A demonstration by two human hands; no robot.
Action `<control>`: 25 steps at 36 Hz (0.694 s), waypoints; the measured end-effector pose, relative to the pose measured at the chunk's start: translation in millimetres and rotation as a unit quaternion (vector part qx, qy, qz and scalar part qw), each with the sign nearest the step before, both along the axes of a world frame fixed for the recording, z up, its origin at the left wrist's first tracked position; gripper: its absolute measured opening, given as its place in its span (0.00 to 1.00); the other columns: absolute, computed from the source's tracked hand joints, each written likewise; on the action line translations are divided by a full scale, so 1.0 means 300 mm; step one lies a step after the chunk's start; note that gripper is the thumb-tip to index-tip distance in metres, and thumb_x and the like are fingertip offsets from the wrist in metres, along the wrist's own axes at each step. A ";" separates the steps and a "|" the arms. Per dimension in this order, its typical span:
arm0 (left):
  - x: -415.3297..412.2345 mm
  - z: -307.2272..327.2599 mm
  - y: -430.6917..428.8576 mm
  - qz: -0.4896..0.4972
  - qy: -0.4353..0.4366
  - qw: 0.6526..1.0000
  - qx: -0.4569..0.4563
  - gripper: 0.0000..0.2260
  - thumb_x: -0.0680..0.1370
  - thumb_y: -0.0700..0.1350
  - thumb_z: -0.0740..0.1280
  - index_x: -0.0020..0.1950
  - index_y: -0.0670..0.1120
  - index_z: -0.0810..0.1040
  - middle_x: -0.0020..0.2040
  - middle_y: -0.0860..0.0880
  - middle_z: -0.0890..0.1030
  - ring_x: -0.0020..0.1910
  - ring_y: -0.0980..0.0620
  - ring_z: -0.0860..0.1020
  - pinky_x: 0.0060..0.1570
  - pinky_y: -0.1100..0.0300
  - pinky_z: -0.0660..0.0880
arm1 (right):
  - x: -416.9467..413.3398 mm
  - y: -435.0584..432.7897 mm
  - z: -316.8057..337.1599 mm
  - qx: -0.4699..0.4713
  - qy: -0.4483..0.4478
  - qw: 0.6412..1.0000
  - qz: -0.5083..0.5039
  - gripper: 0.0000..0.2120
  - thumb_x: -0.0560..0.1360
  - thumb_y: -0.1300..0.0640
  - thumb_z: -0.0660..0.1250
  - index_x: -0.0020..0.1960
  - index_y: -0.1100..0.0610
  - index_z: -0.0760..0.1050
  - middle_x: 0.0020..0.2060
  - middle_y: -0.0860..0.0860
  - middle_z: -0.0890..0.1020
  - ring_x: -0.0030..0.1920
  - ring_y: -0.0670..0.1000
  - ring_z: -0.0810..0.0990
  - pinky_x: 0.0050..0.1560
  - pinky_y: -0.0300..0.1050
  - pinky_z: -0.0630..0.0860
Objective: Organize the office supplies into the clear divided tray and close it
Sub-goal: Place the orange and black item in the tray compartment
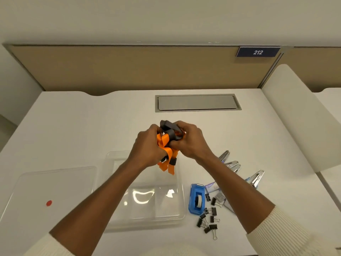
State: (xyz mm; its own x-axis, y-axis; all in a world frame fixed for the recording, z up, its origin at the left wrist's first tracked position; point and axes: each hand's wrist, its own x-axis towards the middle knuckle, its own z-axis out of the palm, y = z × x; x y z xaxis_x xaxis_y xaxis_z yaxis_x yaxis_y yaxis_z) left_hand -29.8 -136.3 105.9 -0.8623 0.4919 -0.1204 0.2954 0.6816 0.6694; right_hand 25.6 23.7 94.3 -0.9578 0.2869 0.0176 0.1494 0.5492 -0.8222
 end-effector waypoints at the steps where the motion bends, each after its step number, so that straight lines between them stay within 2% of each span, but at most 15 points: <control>1: 0.004 -0.029 -0.008 0.004 -0.004 1.000 -0.004 0.24 0.68 0.44 0.80 0.59 0.49 0.73 0.43 0.54 0.78 0.38 0.54 0.79 0.35 0.62 0.78 | 0.002 -0.010 -0.025 0.009 -0.009 1.000 0.005 0.16 0.68 0.58 0.78 0.55 0.53 0.81 0.42 0.49 0.85 0.43 0.52 0.84 0.47 0.49 0.83; 4: 0.014 -0.101 -0.024 0.005 -0.005 1.000 -0.028 0.22 0.66 0.43 0.79 0.56 0.48 0.74 0.41 0.53 0.79 0.38 0.53 0.79 0.35 0.58 0.79 | 0.009 -0.033 -0.095 0.048 -0.035 0.998 0.017 0.16 0.68 0.58 0.77 0.55 0.53 0.79 0.42 0.50 0.84 0.42 0.52 0.82 0.45 0.48 0.80; 7: 0.017 -0.155 -0.028 -0.028 0.007 0.998 -0.058 0.19 0.66 0.43 0.76 0.55 0.48 0.75 0.43 0.50 0.81 0.40 0.48 0.80 0.39 0.51 0.81 | 0.017 -0.048 -0.150 0.110 -0.076 0.990 0.034 0.18 0.70 0.56 0.75 0.58 0.51 0.77 0.47 0.51 0.82 0.45 0.53 0.81 0.45 0.48 0.79; 12: 0.013 -0.224 -0.020 -0.108 0.014 0.989 -0.098 0.17 0.70 0.43 0.75 0.56 0.49 0.74 0.44 0.51 0.80 0.42 0.49 0.80 0.40 0.58 0.77 | 0.034 -0.050 -0.204 0.230 -0.129 0.962 0.069 0.21 0.72 0.47 0.71 0.63 0.50 0.71 0.50 0.51 0.79 0.45 0.54 0.80 0.41 0.47 0.76; 15: 0.006 -0.259 -0.015 -0.140 0.013 0.983 -0.119 0.17 0.70 0.45 0.76 0.55 0.47 0.74 0.47 0.50 0.78 0.44 0.50 0.78 0.40 0.60 0.73 | 0.039 -0.046 -0.221 0.228 -0.168 0.956 0.078 0.27 0.72 0.44 0.73 0.66 0.51 0.69 0.53 0.52 0.77 0.46 0.54 0.79 0.44 0.47 0.77; 18: 0.002 -0.281 -0.012 -0.160 0.013 0.977 -0.143 0.14 0.70 0.48 0.76 0.52 0.48 0.76 0.46 0.49 0.79 0.44 0.49 0.79 0.41 0.58 0.76 | 0.045 -0.035 -0.226 0.199 -0.190 0.958 0.084 0.32 0.70 0.42 0.75 0.69 0.49 0.69 0.56 0.53 0.74 0.48 0.54 0.79 0.47 0.46 0.78; 21: -0.001 -0.304 -0.023 -0.164 0.011 0.976 -0.144 0.13 0.71 0.49 0.77 0.48 0.48 0.76 0.43 0.50 0.79 0.41 0.51 0.78 0.38 0.60 0.75 | 0.059 -0.021 -0.221 0.180 -0.176 0.963 0.094 0.31 0.70 0.43 0.76 0.69 0.47 0.71 0.55 0.51 0.74 0.49 0.52 0.78 0.47 0.43 0.73; 25: -0.011 -0.322 -0.051 -0.167 0.026 0.976 -0.134 0.10 0.74 0.48 0.75 0.46 0.50 0.74 0.37 0.54 0.75 0.37 0.53 0.76 0.34 0.63 0.71 | 0.082 -0.013 -0.210 0.180 -0.156 0.961 0.143 0.28 0.69 0.51 0.78 0.67 0.46 0.74 0.56 0.49 0.80 0.52 0.52 0.81 0.51 0.41 0.74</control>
